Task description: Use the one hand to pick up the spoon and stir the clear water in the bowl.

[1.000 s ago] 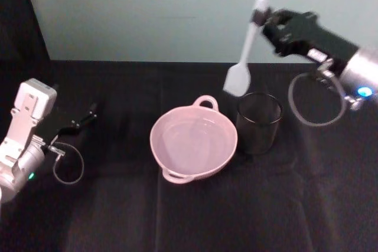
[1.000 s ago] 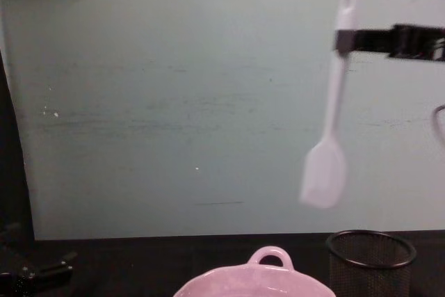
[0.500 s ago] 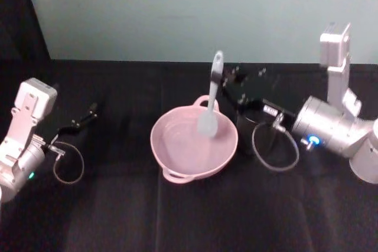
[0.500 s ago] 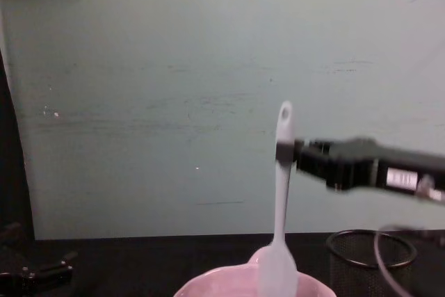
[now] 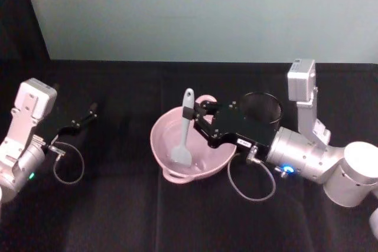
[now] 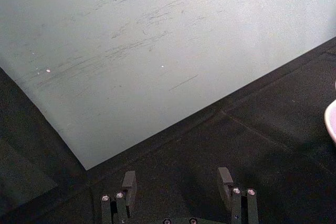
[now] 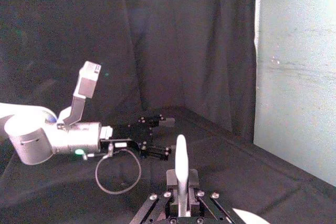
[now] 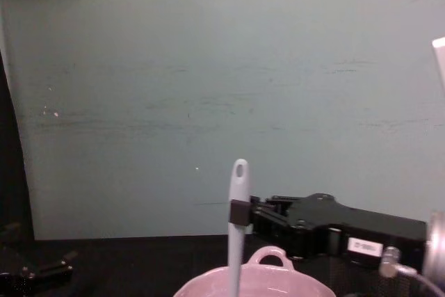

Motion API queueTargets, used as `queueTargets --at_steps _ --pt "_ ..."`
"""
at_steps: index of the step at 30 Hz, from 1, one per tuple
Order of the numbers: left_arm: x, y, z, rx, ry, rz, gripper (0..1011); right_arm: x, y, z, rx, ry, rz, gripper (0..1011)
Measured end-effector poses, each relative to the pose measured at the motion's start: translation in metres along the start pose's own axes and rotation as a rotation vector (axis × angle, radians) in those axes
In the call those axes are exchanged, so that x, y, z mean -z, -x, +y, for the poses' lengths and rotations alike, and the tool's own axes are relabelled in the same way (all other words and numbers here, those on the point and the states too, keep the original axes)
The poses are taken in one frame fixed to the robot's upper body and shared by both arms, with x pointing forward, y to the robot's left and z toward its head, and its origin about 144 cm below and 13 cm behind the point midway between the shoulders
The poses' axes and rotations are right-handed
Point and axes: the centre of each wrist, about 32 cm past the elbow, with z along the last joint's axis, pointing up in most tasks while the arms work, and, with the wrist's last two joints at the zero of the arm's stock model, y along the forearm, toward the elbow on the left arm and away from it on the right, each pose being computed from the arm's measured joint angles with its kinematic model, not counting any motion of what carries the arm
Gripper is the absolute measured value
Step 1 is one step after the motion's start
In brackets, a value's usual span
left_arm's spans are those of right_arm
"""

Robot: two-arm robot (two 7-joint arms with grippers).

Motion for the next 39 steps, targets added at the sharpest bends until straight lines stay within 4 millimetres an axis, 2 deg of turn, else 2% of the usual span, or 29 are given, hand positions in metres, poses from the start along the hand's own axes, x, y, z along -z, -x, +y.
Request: queueTargets --at_steps 9,14,18,25,32,39 --pt "0.0 0.0 0.0 0.0 0.0 0.0 1011 0.013 -0.009 0.026 0.083 -0.049 -0.063 109" --pt "0.0 0.0 0.0 0.0 0.0 0.0 1011 0.015 -0.017 0.028 0.163 -0.068 -0.127 109" --pt "0.0 0.0 0.0 0.0 0.0 0.0 1011 0.012 -0.023 0.021 0.207 -0.064 -0.162 109" --pt "0.0 0.0 0.0 0.0 0.0 0.0 1011 0.001 -0.025 -0.004 0.226 -0.029 -0.177 109" --pt "0.0 0.0 0.0 0.0 0.0 0.0 1011 -0.008 -0.01 -0.027 0.148 0.013 -0.098 109" --pt "0.0 0.0 0.0 0.0 0.0 0.0 1011 -0.005 0.009 -0.023 0.066 0.006 0.028 109"
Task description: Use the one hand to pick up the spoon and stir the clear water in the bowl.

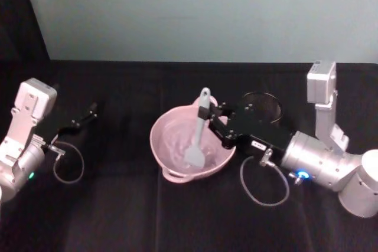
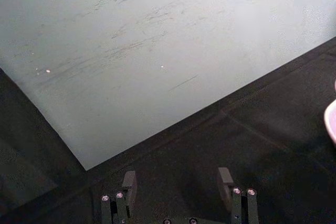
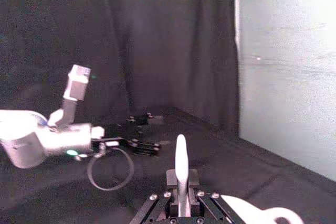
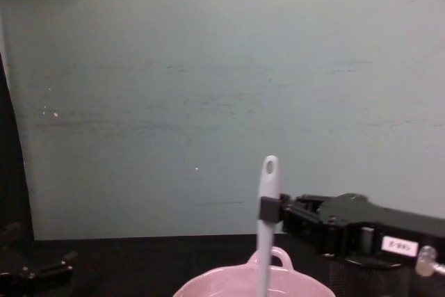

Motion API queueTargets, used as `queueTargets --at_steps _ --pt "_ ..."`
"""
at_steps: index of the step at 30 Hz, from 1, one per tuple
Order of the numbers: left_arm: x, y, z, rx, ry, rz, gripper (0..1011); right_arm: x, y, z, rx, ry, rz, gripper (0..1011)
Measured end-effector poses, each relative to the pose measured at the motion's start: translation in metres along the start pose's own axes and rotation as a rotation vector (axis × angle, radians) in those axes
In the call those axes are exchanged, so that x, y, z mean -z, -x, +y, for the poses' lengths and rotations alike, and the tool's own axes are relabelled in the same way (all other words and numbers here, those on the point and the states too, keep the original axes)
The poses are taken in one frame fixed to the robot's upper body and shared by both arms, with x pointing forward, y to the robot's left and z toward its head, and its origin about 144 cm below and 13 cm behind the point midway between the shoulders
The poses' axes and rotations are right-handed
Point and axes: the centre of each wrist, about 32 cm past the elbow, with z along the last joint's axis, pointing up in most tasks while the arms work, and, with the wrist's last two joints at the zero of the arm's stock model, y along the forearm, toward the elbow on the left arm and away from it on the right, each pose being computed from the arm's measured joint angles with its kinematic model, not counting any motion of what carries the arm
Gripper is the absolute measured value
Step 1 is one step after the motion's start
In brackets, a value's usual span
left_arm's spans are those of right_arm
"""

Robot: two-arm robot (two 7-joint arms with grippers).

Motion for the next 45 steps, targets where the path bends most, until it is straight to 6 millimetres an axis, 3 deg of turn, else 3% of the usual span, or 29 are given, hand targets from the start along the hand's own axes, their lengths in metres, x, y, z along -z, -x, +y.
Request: queueTargets --at_steps 8,18,23,31,39,45 --pt "0.0 0.0 0.0 0.0 0.0 0.0 1011 0.013 0.008 0.03 -0.012 -0.06 0.015 109" --pt "0.0 0.0 0.0 0.0 0.0 0.0 1011 0.026 -0.013 0.055 0.115 -0.101 -0.098 109" --pt "0.0 0.0 0.0 0.0 0.0 0.0 1011 0.025 -0.023 0.05 0.169 -0.102 -0.138 109" --pt "0.0 0.0 0.0 0.0 0.0 0.0 1011 0.012 -0.028 0.021 0.195 -0.076 -0.165 109" --pt "0.0 0.0 0.0 0.0 0.0 0.0 1011 0.0 -0.007 -0.005 0.109 -0.031 -0.073 109" --pt "0.0 0.0 0.0 0.0 0.0 0.0 1011 0.003 0.01 0.001 0.048 -0.026 -0.006 109"
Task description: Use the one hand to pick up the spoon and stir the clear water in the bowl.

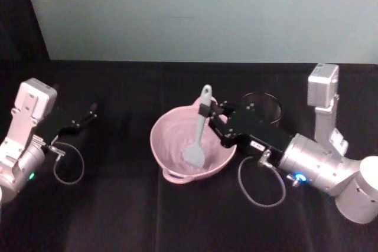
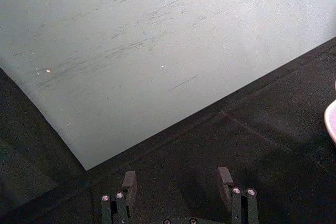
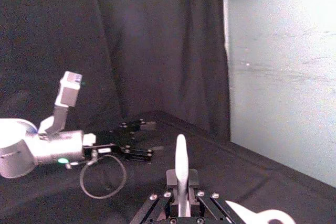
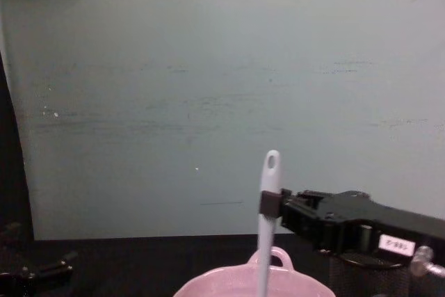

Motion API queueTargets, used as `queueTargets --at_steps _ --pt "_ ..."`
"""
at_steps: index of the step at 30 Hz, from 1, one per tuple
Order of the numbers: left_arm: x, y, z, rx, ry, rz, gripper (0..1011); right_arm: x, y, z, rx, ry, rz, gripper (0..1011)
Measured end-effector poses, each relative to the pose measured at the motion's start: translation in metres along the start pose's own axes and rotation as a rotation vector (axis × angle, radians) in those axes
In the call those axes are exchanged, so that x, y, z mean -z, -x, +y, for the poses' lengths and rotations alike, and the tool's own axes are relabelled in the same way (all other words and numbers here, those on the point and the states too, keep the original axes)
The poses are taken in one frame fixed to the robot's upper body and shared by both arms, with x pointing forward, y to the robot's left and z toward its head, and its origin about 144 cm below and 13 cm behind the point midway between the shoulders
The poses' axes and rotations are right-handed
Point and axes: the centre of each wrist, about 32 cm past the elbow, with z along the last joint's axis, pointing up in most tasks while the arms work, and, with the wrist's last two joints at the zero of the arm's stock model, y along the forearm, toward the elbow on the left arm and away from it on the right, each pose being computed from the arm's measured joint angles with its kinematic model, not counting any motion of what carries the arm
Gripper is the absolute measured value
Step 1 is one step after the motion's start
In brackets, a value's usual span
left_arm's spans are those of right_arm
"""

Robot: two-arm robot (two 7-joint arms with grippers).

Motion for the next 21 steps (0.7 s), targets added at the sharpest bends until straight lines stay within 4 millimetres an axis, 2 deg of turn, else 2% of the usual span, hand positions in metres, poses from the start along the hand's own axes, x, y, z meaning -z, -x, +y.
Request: queueTargets --at_steps 7,12,17,21 --pt "0.0 0.0 0.0 0.0 0.0 0.0 1011 0.012 0.006 0.028 -0.011 -0.029 0.025 109" --pt "0.0 0.0 0.0 0.0 0.0 0.0 1011 0.019 -0.002 0.049 0.038 -0.053 0.006 109" --pt "0.0 0.0 0.0 0.0 0.0 0.0 1011 0.024 -0.016 0.059 0.119 -0.055 -0.031 109" --pt "0.0 0.0 0.0 0.0 0.0 0.0 1011 0.023 -0.025 0.057 0.172 -0.053 -0.086 109"
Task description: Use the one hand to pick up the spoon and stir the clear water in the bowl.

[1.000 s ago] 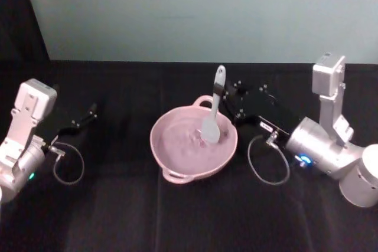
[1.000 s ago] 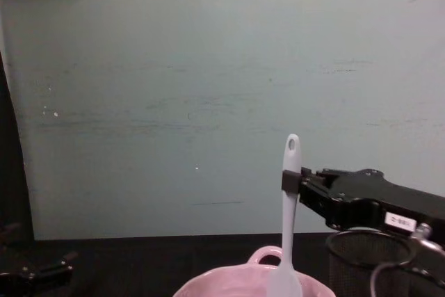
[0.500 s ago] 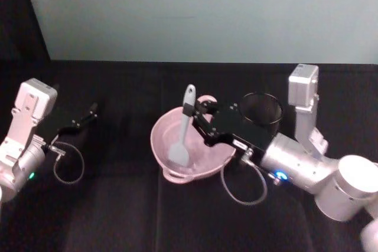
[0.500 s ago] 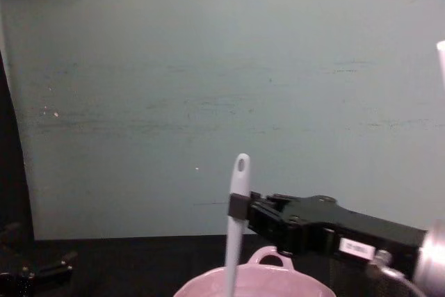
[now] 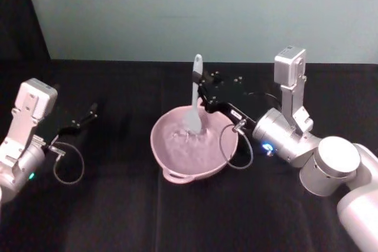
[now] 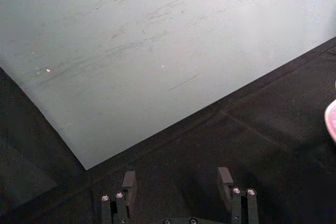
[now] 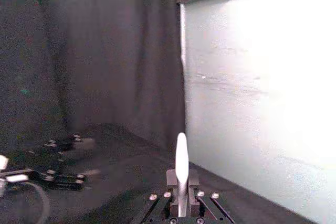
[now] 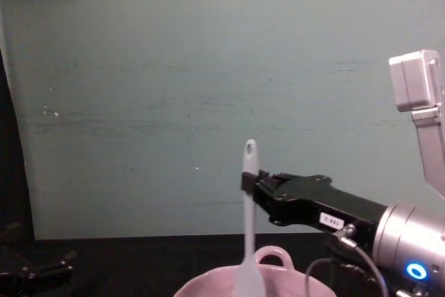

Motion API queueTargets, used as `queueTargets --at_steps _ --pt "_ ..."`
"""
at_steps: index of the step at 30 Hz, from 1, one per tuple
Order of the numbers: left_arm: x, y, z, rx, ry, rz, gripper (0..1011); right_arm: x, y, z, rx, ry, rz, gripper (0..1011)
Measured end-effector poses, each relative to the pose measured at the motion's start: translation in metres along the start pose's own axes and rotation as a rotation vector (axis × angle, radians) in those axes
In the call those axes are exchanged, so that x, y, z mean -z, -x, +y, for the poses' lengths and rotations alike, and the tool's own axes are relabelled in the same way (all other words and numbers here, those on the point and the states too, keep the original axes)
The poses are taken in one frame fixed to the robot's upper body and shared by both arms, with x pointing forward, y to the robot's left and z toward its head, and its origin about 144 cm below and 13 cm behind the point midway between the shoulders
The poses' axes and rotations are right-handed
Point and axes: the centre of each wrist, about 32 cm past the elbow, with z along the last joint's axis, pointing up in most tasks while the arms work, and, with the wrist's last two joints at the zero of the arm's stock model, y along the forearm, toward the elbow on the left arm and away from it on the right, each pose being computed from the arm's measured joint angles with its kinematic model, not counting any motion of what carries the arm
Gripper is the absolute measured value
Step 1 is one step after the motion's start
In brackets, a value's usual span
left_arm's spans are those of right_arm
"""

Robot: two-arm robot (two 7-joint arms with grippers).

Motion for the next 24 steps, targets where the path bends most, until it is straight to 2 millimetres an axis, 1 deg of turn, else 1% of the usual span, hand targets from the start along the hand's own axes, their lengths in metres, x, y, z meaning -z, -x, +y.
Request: queueTargets --at_steps 4,5,8,10,11,14,19,22,24 --pt "0.0 0.0 0.0 0.0 0.0 0.0 1011 -0.005 -0.008 -0.007 0.028 0.016 -0.063 109" --pt "0.0 0.0 0.0 0.0 0.0 0.0 1011 -0.007 -0.01 -0.012 0.03 0.024 -0.077 109" --pt "0.0 0.0 0.0 0.0 0.0 0.0 1011 -0.012 -0.01 -0.02 0.026 0.038 -0.088 109" --pt "0.0 0.0 0.0 0.0 0.0 0.0 1011 -0.019 -0.009 -0.033 0.009 0.051 -0.087 109" --pt "0.0 0.0 0.0 0.0 0.0 0.0 1011 -0.019 -0.009 -0.033 0.009 0.051 -0.087 109" --pt "0.0 0.0 0.0 0.0 0.0 0.0 1011 -0.026 -0.005 -0.048 -0.026 0.06 -0.063 109" --pt "0.0 0.0 0.0 0.0 0.0 0.0 1011 -0.03 0.006 -0.058 -0.085 0.065 -0.009 109" --pt "0.0 0.0 0.0 0.0 0.0 0.0 1011 -0.03 0.014 -0.059 -0.127 0.065 0.027 109" --pt "0.0 0.0 0.0 0.0 0.0 0.0 1011 -0.028 0.021 -0.055 -0.151 0.065 0.051 109"
